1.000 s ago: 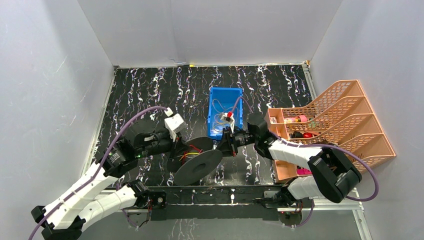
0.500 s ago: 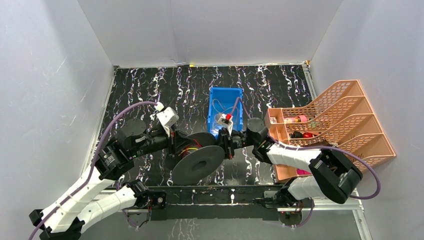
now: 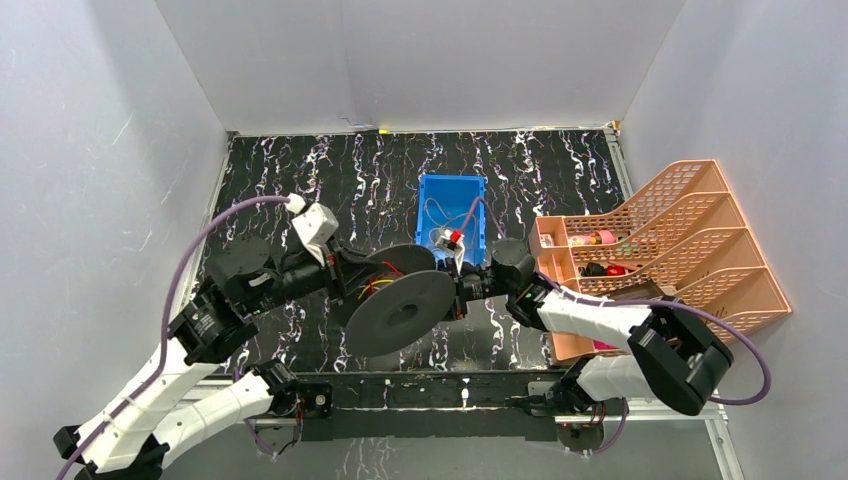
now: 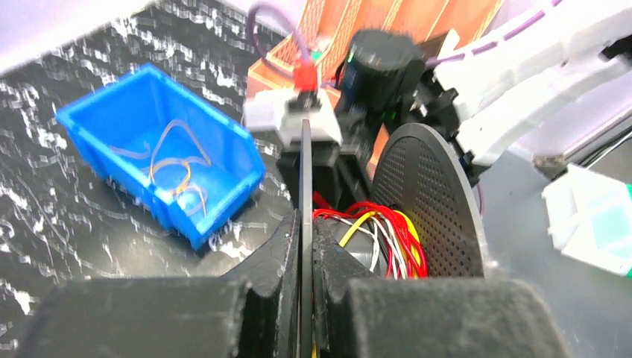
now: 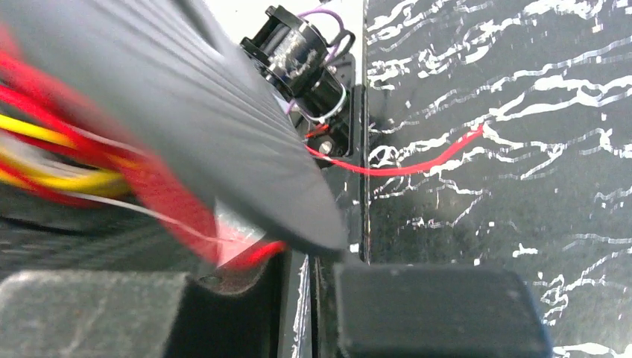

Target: Wrap the cables

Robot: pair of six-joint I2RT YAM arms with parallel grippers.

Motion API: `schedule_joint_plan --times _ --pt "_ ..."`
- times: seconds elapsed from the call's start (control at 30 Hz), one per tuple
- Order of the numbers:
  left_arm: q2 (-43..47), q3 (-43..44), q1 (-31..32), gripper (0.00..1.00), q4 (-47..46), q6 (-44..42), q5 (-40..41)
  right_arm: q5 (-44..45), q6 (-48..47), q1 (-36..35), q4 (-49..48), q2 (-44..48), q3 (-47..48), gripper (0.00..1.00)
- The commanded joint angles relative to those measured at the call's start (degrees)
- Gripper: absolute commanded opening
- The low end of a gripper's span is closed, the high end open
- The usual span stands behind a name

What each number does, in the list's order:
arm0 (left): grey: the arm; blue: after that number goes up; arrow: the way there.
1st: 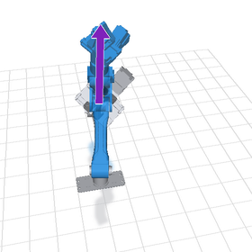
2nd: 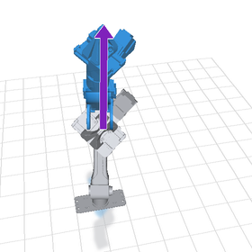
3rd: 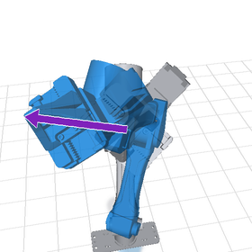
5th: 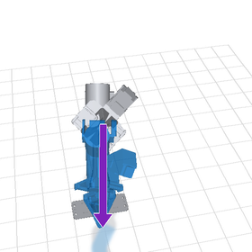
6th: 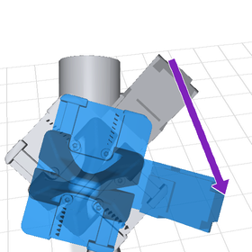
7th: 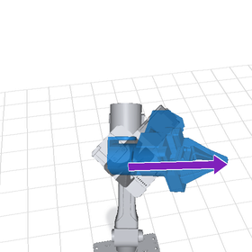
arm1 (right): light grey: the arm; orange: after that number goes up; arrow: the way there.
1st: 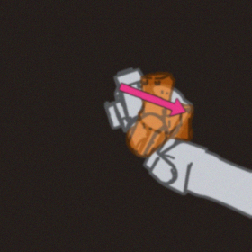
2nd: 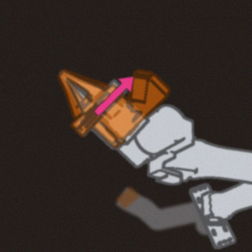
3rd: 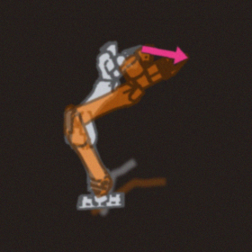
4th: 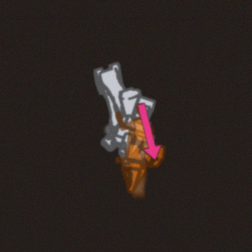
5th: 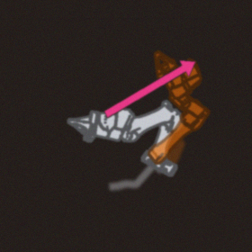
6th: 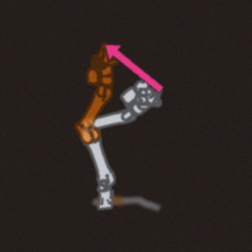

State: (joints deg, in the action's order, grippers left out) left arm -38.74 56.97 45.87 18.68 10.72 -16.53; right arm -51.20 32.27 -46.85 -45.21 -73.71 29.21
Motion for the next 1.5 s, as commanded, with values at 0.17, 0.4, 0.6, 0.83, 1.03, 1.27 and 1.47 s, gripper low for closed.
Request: schedule_joint_plan --times 0.17,0.4,0.6,0.83,1.03,1.27,1.47 --pt "2.7 5.6 0.1 0.00 -9.4 0.0 0.6 8.6 -7.9 -0.6 14.9 7.3 -0.3 0.24" --pt "3.0 6.5 0.1 0.00 -7.4 -2.0 3.3 14.8 -9.7 -0.4 19.5 11.4 -1.6 0.30" --pt "3.1 7.2 0.1 0.00 -5.1 -4.6 8.7 23.4 -11.2 -0.1 24.6 14.2 -2.4 0.34" --pt "1.8 5.8 0.1 0.00 -3.7 -8.9 19.6 37.6 -12.2 0.0 32.2 17.3 -1.7 0.39" --pt "-1.6 4.3 0.1 0.00 -4.3 -12.3 31.9 54.9 -11.9 0.1 44.2 17.9 1.8 0.42" --pt "-22.5 2.3 0.1 0.00 -14.2 -30.0 66.7 76.5 -5.2 0.1 61.6 22.5 10.0 0.58" --pt "-41.3 1.5 -0.1 0.00 -28.0 -45.6 77.4 80.9 -4.1 0.1 68.3 31.0 14.0 0.64"
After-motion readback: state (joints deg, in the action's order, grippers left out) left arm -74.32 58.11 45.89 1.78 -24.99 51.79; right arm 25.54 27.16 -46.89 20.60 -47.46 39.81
